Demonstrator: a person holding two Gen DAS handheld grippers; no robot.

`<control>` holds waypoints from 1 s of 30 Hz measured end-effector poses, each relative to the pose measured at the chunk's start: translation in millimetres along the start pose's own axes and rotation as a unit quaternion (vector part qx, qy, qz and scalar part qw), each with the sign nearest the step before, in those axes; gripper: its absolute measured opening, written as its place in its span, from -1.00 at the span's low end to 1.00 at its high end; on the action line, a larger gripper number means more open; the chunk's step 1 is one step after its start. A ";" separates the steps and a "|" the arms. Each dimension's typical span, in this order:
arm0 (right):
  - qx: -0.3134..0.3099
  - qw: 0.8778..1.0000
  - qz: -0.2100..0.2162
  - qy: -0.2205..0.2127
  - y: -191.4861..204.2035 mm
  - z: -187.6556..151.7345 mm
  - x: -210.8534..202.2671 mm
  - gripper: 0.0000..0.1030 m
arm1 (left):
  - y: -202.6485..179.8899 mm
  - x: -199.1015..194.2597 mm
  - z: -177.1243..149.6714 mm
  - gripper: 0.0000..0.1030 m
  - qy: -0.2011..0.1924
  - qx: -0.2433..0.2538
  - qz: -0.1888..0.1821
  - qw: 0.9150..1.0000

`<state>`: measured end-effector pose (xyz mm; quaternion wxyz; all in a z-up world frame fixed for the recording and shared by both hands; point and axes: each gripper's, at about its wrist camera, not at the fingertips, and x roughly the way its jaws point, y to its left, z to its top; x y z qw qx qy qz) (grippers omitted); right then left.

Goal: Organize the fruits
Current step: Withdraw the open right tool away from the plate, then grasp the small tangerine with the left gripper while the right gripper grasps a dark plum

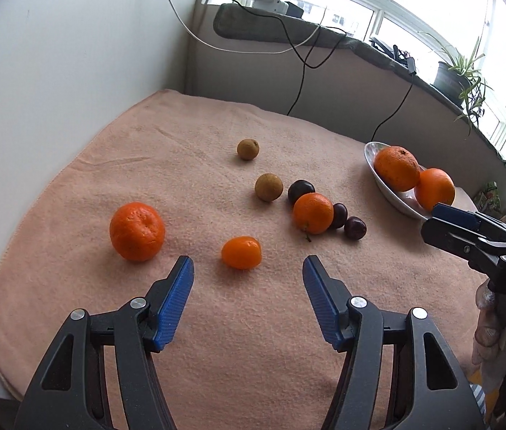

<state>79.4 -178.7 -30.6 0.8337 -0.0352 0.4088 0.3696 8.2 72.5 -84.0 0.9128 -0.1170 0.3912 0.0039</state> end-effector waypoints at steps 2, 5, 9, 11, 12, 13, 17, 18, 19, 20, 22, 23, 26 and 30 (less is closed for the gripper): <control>0.006 1.000 0.006 0.009 -1.2 -1.5 8.4 0.69 | 2.1 3.3 -0.2 0.12 0.003 -0.004 -0.003 1.000; 0.007 1.000 0.013 0.021 -1.9 -1.8 19.8 0.39 | 4.8 9.8 -1.0 0.03 0.010 -0.007 -0.007 1.000; -0.007 0.999 0.010 0.040 2.8 -0.9 35.6 0.24 | 8.5 17.3 -1.9 -0.05 0.022 -0.017 -0.017 0.999; -0.009 0.999 0.006 0.046 3.9 0.3 42.1 0.15 | 8.8 18.3 -2.0 -0.08 0.021 -0.016 -0.016 1.000; -0.010 0.999 0.005 0.049 4.6 1.1 45.5 0.07 | 8.6 18.9 -1.2 -0.09 0.021 -0.016 -0.015 1.000; -0.011 0.999 0.005 0.052 4.6 1.9 49.3 -0.03 | 9.2 19.4 -0.4 -0.11 0.022 -0.016 -0.016 1.000; -0.009 0.998 0.003 0.065 3.8 5.1 63.5 -0.09 | 7.9 22.6 1.2 -0.15 0.022 -0.014 -0.012 1.000; -0.009 0.998 0.004 0.066 3.8 5.3 64.9 -0.10 | 8.3 23.9 1.5 -0.15 0.023 -0.015 -0.011 1.000; -0.009 0.998 0.006 0.067 4.0 5.7 66.4 -0.13 | 9.3 24.7 1.7 -0.15 0.024 -0.017 -0.012 0.999; -0.010 0.998 0.007 0.068 4.8 6.3 67.6 -0.14 | 9.9 25.2 2.1 -0.15 0.024 -0.018 -0.013 0.999; -0.013 0.998 0.007 0.068 6.5 7.1 69.8 -0.14 | 10.0 26.7 3.2 -0.16 0.025 -0.018 -0.012 0.999; -0.015 0.997 0.008 0.069 7.7 7.6 70.9 -0.14 | 10.1 27.5 3.7 -0.16 0.025 -0.018 -0.012 0.999; -0.021 0.997 0.009 0.072 11.8 8.6 77.3 -0.26 | 10.4 31.0 4.6 -0.19 0.029 -0.019 -0.015 0.999; -0.021 0.997 0.009 0.077 12.7 7.3 81.8 -0.31 | 11.3 32.8 5.1 -0.30 0.029 -0.020 -0.013 0.999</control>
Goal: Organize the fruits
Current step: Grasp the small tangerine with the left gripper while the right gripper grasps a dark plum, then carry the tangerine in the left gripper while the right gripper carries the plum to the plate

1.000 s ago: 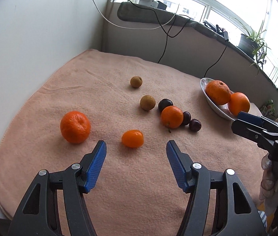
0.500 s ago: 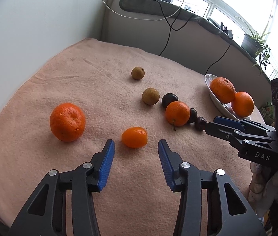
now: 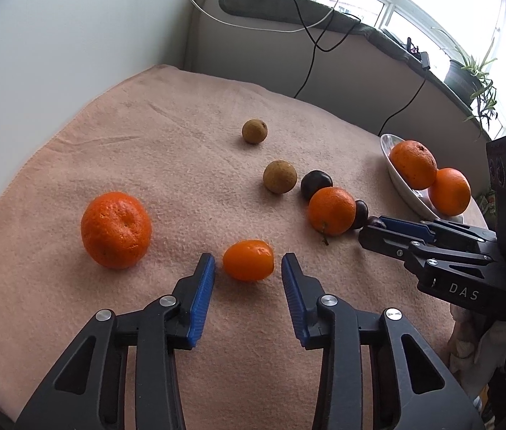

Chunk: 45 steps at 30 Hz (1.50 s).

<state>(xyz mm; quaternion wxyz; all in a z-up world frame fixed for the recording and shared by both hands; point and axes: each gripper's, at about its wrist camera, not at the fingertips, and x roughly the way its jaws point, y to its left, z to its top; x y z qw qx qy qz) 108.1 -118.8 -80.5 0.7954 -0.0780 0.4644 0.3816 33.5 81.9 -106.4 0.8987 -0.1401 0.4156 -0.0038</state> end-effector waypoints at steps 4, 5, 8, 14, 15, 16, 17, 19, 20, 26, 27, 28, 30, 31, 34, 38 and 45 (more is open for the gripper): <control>0.001 1.000 -0.004 0.001 -0.8 0.6 1.9 -0.42 | -0.1 0.5 -0.1 -0.46 0.000 0.003 0.003 1.000; 0.002 1.000 -0.003 0.000 -1.8 0.7 1.5 -0.46 | -0.4 0.2 -0.2 -0.46 0.000 0.003 0.003 1.000; 0.008 1.000 0.001 -0.002 -4.3 -0.2 0.1 -0.48 | -1.0 -0.4 -0.6 -0.47 -0.001 0.005 0.004 1.000; 0.013 1.000 -0.001 -0.016 -5.7 -2.8 -8.1 -0.48 | -2.3 -4.8 -1.3 -0.47 -0.005 0.003 0.002 1.000; 0.014 1.000 -0.001 -0.018 -6.0 -2.8 -9.9 -0.48 | -3.4 -6.1 -1.5 -0.47 -0.005 0.003 0.001 1.000; 0.015 1.000 0.000 -0.021 -6.5 -3.2 -12.1 -0.48 | -4.5 -7.1 -1.4 -0.47 -0.006 0.004 0.000 1.000; 0.016 1.000 -0.001 -0.024 -7.1 -3.9 -15.7 -0.48 | -5.6 -8.2 -1.3 -0.47 -0.007 0.004 0.000 1.000; 0.019 0.999 -0.001 -0.029 -7.9 -5.4 -21.6 -0.48 | -8.1 -10.5 -0.2 -0.47 -0.010 0.005 -0.003 1.000; 0.021 0.999 -0.002 -0.033 -8.5 -6.5 -24.8 -0.48 | -9.6 -11.7 0.4 -0.47 -0.012 0.005 -0.004 1.000; 0.031 0.998 -0.008 -0.055 -14.3 -15.5 -50.8 -0.48 | -24.1 -15.5 4.6 -0.47 -0.020 0.016 -0.017 1.000; 0.032 0.998 -0.011 -0.058 -14.8 -16.9 -55.1 -0.48 | -27.5 -15.4 5.1 -0.47 -0.020 0.018 -0.019 0.999; 0.034 0.997 -0.014 -0.062 -15.8 -18.1 -59.1 -0.48 | -30.6 -15.2 5.6 -0.47 -0.020 0.020 -0.022 0.999; 0.038 0.996 -0.020 -0.072 -17.9 -20.4 -67.3 -0.48 | -37.1 -14.5 6.9 -0.47 -0.021 0.023 -0.027 0.999; 0.041 0.996 -0.023 -0.077 -19.0 -22.4 -72.0 -0.48 | -40.4 -13.8 7.7 -0.47 -0.021 0.025 -0.030 0.999; 0.052 0.994 -0.032 -0.091 -25.0 -24.7 -84.7 -0.48 | -50.9 -11.6 10.7 -0.47 -0.022 0.031 -0.040 0.998; 0.068 0.991 -0.048 -0.107 -36.5 -28.1 -98.8 -0.48 | -65.6 -9.1 16.3 -0.47 -0.025 0.041 -0.053 0.997; 0.090 0.987 -0.069 -0.117 -59.3 -31.8 -110.8 -0.48 | -93.9 -1.3 26.2 -0.47 -0.030 0.060 -0.079 0.995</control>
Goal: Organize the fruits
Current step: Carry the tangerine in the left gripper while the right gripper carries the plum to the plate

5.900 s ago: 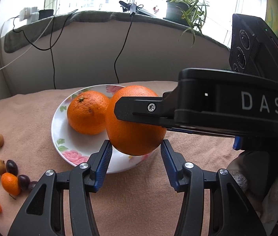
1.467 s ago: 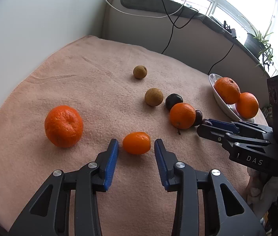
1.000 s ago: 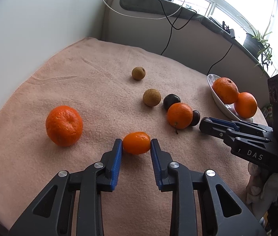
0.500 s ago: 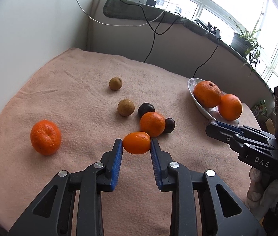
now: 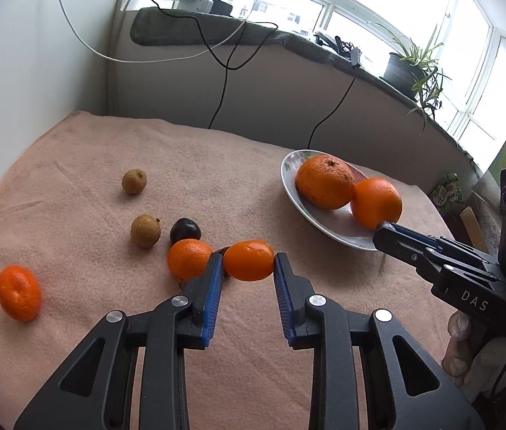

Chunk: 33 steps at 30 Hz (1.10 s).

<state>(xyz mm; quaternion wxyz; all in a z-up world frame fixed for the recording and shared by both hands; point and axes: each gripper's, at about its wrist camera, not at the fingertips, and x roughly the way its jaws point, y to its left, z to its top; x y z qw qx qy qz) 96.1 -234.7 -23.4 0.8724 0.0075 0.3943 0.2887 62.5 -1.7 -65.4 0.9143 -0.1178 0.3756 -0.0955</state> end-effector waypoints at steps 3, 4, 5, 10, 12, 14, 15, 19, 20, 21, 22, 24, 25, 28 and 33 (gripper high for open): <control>0.006 1.000 -0.007 -0.003 -6.0 0.5 -1.3 -0.48 | -10.3 6.4 4.4 -0.47 0.000 0.008 -0.011 1.000; 0.007 1.000 -0.009 -0.003 -7.7 0.8 -1.9 -0.48 | -13.8 8.5 5.9 -0.47 0.000 0.010 -0.014 1.000; 0.007 1.000 -0.011 -0.004 -9.1 1.1 -1.3 -0.48 | -16.8 10.6 7.8 -0.47 0.000 0.012 -0.017 1.000; 0.009 1.000 -0.021 -0.005 -15.9 1.4 -2.1 -0.48 | -32.1 21.2 15.5 -0.47 0.002 0.029 -0.029 0.999; 0.009 1.000 -0.024 -0.005 -17.8 1.7 -1.5 -0.48 | -38.8 25.1 17.8 -0.47 0.002 0.036 -0.032 0.999; 0.012 1.000 -0.026 -0.005 -19.6 1.4 -1.1 -0.48 | -44.9 29.7 20.2 -0.47 0.003 0.042 -0.033 0.999; 0.012 1.000 -0.027 -0.004 -20.6 1.5 -0.7 -0.48 | -47.5 32.3 21.8 -0.47 0.003 0.044 -0.035 0.998; 0.012 0.999 -0.031 -0.004 -22.8 2.2 1.2 -0.48 | -56.6 41.9 25.4 -0.47 0.007 0.058 -0.033 0.998; 0.011 0.999 -0.033 -0.004 -22.8 2.3 1.6 -0.48 | -58.8 43.8 26.0 -0.47 0.007 0.062 -0.030 0.998; 0.009 0.999 -0.035 -0.004 -22.9 2.7 2.3 -0.48 | -60.7 46.0 26.5 -0.47 0.008 0.067 -0.027 0.997; 0.008 0.999 -0.037 -0.004 -23.1 2.8 2.9 -0.48 | -62.1 48.0 27.0 -0.47 0.009 0.070 -0.025 0.997; 0.007 0.999 -0.040 -0.003 -23.6 3.2 4.8 -0.48 | -63.8 51.3 28.1 -0.47 0.010 0.072 -0.024 0.997; 0.007 0.999 -0.040 -0.002 -24.2 3.3 5.8 -0.48 | -64.4 52.8 28.8 -0.47 0.011 0.072 -0.024 0.997; 0.007 0.999 -0.040 -0.001 -25.6 4.1 8.2 -0.48 | -66.4 56.2 29.6 -0.47 0.014 0.075 -0.022 0.997; 0.004 0.999 -0.043 0.001 -26.2 4.8 10.6 -0.48 | -68.8 60.0 30.4 -0.48 0.018 0.081 -0.020 0.996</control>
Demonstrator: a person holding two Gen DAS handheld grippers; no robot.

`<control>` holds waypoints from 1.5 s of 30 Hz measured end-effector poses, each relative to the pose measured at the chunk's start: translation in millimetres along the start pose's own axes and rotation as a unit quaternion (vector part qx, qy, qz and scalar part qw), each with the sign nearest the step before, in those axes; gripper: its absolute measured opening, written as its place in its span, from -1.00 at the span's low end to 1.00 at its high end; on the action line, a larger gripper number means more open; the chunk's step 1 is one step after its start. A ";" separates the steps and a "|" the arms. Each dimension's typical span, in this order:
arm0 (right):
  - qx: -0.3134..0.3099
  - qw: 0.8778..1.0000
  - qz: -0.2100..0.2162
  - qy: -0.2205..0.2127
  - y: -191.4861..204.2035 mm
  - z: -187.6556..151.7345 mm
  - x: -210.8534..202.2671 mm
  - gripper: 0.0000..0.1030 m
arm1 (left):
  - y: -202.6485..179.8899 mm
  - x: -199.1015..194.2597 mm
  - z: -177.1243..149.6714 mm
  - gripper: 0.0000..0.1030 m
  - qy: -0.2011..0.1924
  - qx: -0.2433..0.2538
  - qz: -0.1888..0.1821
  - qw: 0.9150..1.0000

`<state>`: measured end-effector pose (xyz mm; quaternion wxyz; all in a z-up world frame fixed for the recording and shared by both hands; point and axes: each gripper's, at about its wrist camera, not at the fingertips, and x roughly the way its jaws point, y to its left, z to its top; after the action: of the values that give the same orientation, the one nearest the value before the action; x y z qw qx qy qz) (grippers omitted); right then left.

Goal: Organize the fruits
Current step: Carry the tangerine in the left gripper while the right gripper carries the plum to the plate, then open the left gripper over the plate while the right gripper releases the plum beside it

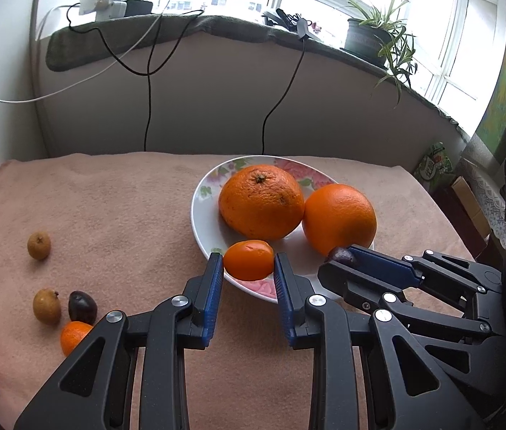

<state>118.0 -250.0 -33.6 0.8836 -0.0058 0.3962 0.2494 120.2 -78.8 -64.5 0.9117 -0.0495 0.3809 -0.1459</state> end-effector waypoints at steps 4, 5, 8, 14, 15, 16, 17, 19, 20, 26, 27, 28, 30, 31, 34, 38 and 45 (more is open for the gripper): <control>-0.003 1.000 -0.004 0.002 -0.7 0.9 1.9 -0.48 | 1.1 1.0 0.6 -0.47 0.001 -0.002 0.000 1.000; -0.003 1.000 -0.005 0.003 -0.7 1.2 2.4 -0.48 | 1.2 1.3 0.8 -0.47 0.001 -0.001 0.000 1.000; -0.002 1.000 -0.005 0.005 -1.5 1.3 3.4 -0.48 | 1.2 2.6 2.0 -0.47 0.002 0.001 0.002 1.000; -0.007 1.000 -0.007 0.004 -0.4 0.7 3.3 -0.48 | 1.8 2.3 3.5 -0.42 0.001 -0.001 0.006 1.000; -0.007 1.000 -0.008 0.004 -0.5 0.6 3.3 -0.48 | 1.9 1.9 3.8 -0.33 0.000 -0.001 0.008 1.000; -0.005 1.000 -0.006 0.004 -1.1 0.8 3.1 -0.47 | 2.2 1.3 4.2 -0.31 -0.002 -0.002 0.010 1.000; -0.003 1.000 -0.004 0.004 -1.6 0.8 2.9 -0.47 | 2.9 0.9 4.6 -0.29 -0.003 -0.003 0.008 1.000; -0.003 1.000 -0.003 0.004 -2.1 1.0 3.3 -0.45 | 3.7 0.0 5.4 -0.29 -0.005 -0.003 0.010 1.000; -0.003 1.000 -0.003 0.004 -2.1 0.9 3.3 -0.42 | 4.2 -0.7 5.4 -0.29 -0.006 -0.003 0.010 1.000; -0.008 1.000 0.002 0.000 2.0 0.0 1.1 0.00 | 7.0 -6.5 6.2 -0.10 -0.014 -0.005 0.015 1.000; -0.009 1.000 0.001 -0.001 3.1 -0.2 0.4 0.04 | 7.6 -7.8 6.6 -0.08 -0.016 -0.005 0.016 1.000; -0.011 1.000 -0.001 -0.003 3.9 -0.3 -0.3 0.15 | 7.8 -9.2 6.8 -0.07 -0.018 -0.004 0.017 1.000; -0.010 1.000 0.001 -0.006 4.3 -0.6 -1.5 0.27 | 9.2 -12.0 7.5 0.15 -0.022 -0.007 0.020 1.000; -0.009 1.000 0.003 -0.007 4.3 -1.0 -2.3 0.36 | 9.8 -13.5 8.0 0.20 -0.024 -0.007 0.022 0.999; -0.006 1.000 -0.002 -0.013 4.0 -1.6 -5.5 0.67 | 9.3 -18.3 8.6 0.33 -0.030 -0.004 0.026 0.999; 0.010 1.000 0.007 -0.018 0.4 -1.4 -10.6 0.74 | 8.2 -23.2 9.2 0.46 -0.037 -0.002 0.031 0.999; 0.013 1.000 0.002 -0.018 0.6 -2.5 -14.0 0.75 | 5.3 -32.0 8.4 0.51 -0.041 0.003 0.035 0.999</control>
<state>108.1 -256.1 -25.4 0.8903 0.0114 0.3831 0.2459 105.9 -64.2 -37.9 0.9313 -0.0391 0.3441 -0.1131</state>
